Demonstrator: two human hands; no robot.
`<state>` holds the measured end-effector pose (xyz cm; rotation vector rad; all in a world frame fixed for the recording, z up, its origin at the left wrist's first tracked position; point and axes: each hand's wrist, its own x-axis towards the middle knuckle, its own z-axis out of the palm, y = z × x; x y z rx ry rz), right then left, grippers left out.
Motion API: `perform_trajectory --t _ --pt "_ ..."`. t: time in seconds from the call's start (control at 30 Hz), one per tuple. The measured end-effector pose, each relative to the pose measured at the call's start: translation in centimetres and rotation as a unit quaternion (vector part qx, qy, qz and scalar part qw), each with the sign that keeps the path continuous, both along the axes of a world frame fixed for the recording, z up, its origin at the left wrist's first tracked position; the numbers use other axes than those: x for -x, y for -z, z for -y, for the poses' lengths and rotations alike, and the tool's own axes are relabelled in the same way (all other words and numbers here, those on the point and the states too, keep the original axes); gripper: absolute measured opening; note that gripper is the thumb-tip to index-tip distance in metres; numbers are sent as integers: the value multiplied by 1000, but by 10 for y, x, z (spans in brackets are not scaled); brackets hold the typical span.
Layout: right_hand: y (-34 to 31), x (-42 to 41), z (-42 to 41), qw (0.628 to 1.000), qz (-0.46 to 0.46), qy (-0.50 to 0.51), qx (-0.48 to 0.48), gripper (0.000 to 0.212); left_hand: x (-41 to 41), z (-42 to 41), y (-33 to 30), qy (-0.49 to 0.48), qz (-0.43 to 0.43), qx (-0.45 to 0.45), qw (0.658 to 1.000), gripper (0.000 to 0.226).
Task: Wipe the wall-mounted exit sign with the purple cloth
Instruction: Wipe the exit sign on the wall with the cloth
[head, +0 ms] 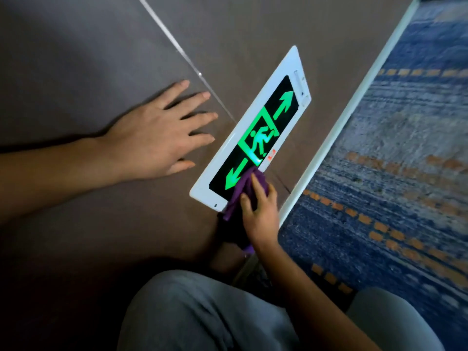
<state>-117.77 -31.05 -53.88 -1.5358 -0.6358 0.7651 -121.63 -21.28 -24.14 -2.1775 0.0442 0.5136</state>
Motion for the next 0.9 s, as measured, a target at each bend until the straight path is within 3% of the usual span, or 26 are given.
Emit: perform_trajectory --t 0.13,0.3,0.5,0.9 --pt "7 -18 11 998 34 -57 1 55 -47 -11 17 -23 7 -33 999 65" --pt "6 -86 -2 999 -37 22 7 52 -80 -30 7 -22 13 -44 999 66" --pt "1 -153 -49 997 -28 45 47 64 -83 -37 -3 3 -14 -84 996 67" --pt "26 -64 -17 996 18 -71 58 67 -103 -41 18 -10 -25 -66 997 67"
